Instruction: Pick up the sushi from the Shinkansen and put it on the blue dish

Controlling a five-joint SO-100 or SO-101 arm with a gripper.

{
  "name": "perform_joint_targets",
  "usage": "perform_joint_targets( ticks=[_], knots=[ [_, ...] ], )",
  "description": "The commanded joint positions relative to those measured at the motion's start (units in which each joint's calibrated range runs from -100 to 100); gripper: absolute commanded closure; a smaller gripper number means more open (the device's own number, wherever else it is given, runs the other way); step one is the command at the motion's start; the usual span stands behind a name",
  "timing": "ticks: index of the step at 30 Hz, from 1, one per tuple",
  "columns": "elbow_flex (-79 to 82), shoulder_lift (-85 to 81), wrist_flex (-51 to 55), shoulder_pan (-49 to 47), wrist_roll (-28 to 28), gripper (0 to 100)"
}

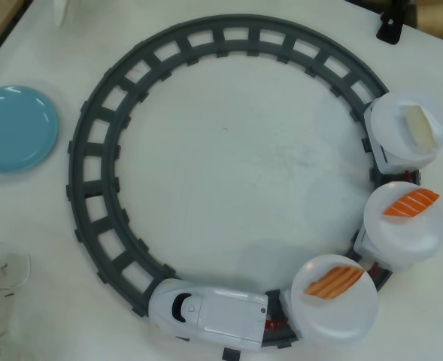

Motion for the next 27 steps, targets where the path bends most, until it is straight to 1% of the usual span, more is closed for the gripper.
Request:
perform_joint_targets(
  ticks=[1,16,24,27],
  knots=[
    [-4.3,-0.9,-6.4,6.1,1.0,88],
    [-4.3,-0.9,-6.4,6.4,1.0,88],
    [-8.5,-0.8,-5.8,6.9,1.0,88],
    [-12.1,-0.9,-2.2,6.3,1.0,88]
  ],
)
